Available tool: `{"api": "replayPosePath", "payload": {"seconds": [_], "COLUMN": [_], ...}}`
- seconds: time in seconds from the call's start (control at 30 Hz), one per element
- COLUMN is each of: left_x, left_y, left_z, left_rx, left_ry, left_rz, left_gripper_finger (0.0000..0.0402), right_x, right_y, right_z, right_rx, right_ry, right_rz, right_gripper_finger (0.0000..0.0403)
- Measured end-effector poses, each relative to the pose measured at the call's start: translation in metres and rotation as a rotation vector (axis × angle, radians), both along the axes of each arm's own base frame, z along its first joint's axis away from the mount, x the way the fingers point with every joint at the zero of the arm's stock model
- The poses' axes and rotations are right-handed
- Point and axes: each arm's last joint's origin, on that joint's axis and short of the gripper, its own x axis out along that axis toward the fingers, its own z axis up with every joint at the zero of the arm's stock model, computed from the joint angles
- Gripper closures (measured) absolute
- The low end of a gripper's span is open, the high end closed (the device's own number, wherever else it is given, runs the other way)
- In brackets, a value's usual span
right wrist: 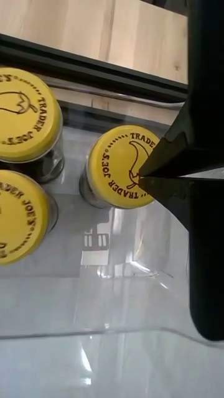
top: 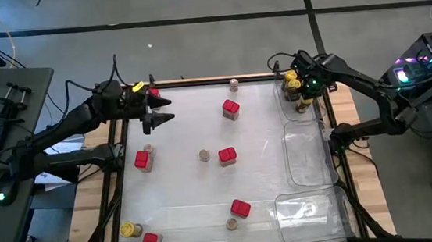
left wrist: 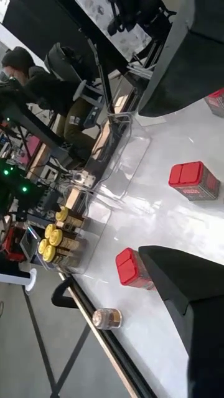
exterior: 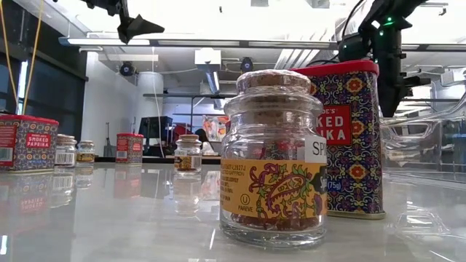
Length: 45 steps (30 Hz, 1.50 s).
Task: Sort spices by type
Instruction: Put the yellow seasoning bottle into the top transparent bin
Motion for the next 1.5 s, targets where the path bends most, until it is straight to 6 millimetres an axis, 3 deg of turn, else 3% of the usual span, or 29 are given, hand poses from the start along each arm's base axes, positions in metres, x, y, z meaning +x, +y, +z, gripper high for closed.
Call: {"api": "replayPosePath", "payload": {"seconds": [0.5,0.87,1.27,1.5], "left_x": [0.0,0.0,-0.002,-0.022], "left_y": [0.0,0.0,-0.001,-0.024], "left_z": [0.0,0.0,-0.001,-0.022], "left_rx": [-0.002,-0.001,0.001,-0.313], "left_ry": [-0.001,-0.001,0.011,0.248], "left_rz": [-0.006,-0.007,-0.011,-0.067], "left_gripper_finger": [0.0059,0.0059,0.0059,0.0059], "right_x": [-0.005,-0.004,0.003,0.05], "right_y": [-0.007,-0.01,-0.014,-0.016], "right_z": [-0.008,-0.006,0.041,0.066], "right_rx": [-0.107,-0.141,-0.213,-0.403], "right_ry": [0.045,0.029,-0.046,-0.408], "right_rz": [-0.19,-0.222,-0.178,0.048], "right_gripper_finger": [0.0403,0.0403,0.0403,0.0403]}}
